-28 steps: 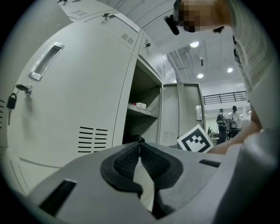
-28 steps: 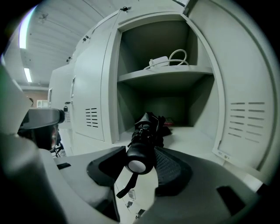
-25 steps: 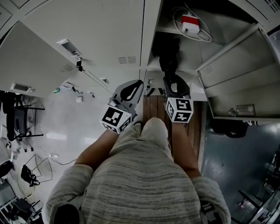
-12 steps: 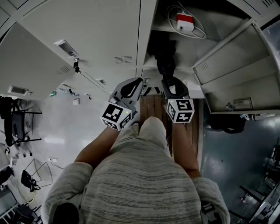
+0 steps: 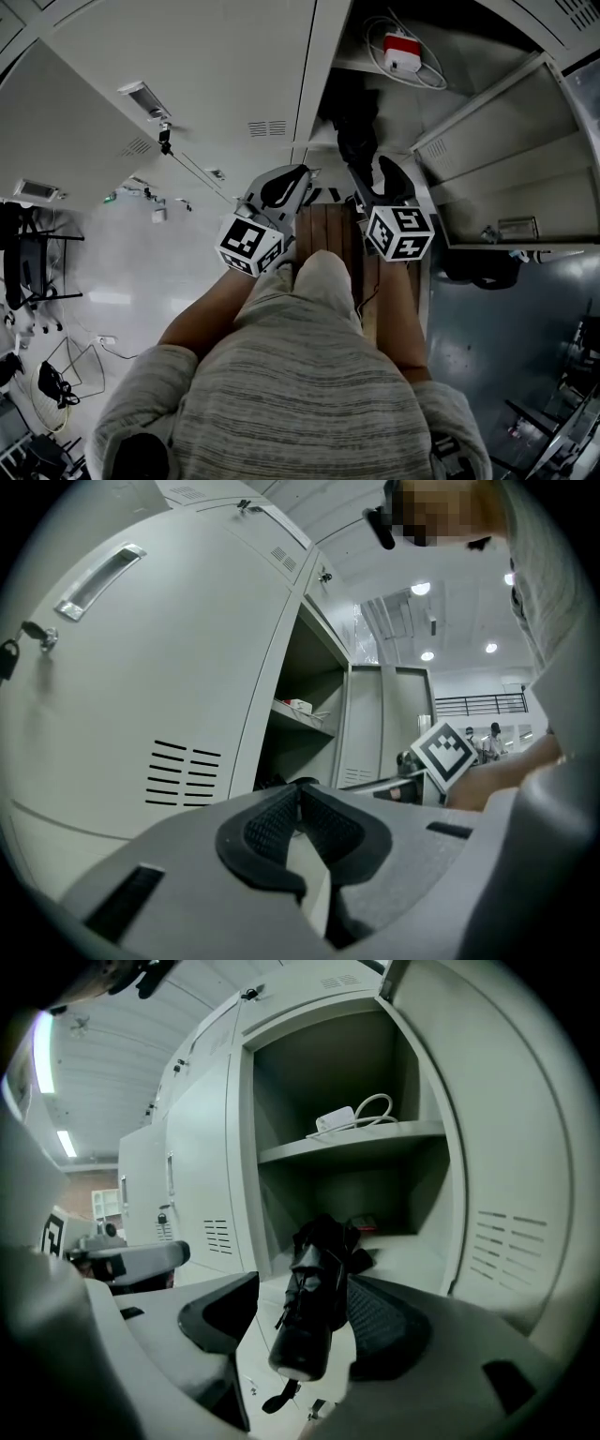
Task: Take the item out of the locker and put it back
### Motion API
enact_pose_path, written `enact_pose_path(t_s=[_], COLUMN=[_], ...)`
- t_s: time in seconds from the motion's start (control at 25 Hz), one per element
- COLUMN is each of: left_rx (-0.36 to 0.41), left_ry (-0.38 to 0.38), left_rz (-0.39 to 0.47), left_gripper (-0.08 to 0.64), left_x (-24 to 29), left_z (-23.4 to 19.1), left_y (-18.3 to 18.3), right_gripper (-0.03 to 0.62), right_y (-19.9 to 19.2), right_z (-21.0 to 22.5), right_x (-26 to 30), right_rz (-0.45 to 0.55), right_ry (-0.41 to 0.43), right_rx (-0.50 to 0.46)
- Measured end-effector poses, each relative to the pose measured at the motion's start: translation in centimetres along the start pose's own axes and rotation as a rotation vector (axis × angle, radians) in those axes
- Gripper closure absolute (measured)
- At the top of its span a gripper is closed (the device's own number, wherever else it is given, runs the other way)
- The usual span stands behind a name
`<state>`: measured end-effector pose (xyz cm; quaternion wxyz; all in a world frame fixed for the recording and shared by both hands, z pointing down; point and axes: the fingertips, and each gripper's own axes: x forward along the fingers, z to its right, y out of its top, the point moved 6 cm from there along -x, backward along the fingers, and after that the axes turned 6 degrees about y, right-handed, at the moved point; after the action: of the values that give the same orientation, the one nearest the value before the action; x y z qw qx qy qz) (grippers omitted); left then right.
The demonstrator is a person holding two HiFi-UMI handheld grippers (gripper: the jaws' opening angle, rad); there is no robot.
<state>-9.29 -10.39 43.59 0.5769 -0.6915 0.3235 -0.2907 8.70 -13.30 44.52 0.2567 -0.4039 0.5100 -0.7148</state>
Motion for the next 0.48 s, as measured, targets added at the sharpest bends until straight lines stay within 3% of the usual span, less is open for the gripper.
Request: enact_pose_path(t_s=[0.12, 0.48], left_rx=[0.013, 0.037], left_ry=[-0.019, -0.048], left_rz=[0.003, 0.007], left_gripper=[0.541, 0.541], left_x=[0.7, 1.9], left_z=[0.1, 0.5], left_y=[0.0, -0.1], right_gripper=[0.311, 0.311], right_y=[1.3, 1.4], right_z=[1.0, 2.5], right_x=[1.5, 7.0], right_rz=[-0.051, -0.42], right_ry=[0.013, 0.033], right_rx=[0.001, -0.014])
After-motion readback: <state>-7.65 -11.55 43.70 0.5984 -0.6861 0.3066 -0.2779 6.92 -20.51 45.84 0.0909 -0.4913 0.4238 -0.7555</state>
